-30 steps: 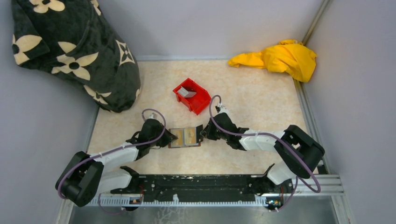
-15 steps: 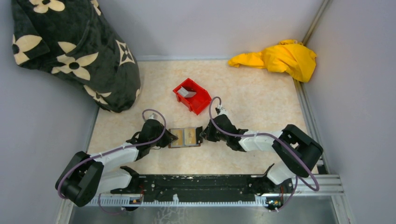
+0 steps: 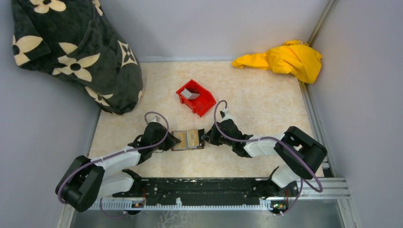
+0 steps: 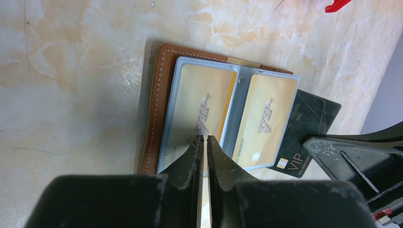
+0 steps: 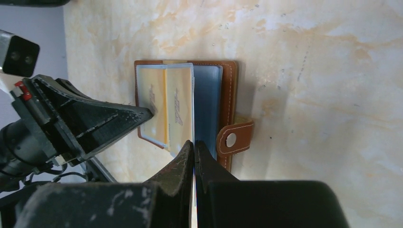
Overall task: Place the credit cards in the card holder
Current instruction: Turn over the credit card in the card holder.
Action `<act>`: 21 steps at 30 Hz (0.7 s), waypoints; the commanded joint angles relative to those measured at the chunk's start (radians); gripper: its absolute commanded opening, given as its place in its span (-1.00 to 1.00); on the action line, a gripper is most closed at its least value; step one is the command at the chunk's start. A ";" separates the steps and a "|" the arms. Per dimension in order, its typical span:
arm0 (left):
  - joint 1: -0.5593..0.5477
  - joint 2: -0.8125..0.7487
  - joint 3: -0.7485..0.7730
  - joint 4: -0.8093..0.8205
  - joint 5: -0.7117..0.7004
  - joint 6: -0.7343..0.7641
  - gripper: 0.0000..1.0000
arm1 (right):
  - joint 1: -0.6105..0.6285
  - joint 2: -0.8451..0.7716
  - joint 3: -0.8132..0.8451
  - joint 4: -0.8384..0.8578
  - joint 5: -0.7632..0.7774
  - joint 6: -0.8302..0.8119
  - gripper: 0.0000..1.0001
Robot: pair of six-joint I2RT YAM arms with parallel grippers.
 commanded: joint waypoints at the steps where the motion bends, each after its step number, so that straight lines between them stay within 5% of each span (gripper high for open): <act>1: -0.006 -0.024 -0.019 -0.061 -0.019 0.003 -0.75 | 0.012 -0.014 0.011 0.138 -0.018 0.001 -1.00; 21: -0.006 -0.181 0.055 -0.208 -0.108 0.015 -0.56 | 0.057 -0.012 0.114 0.060 -0.001 -0.079 -1.00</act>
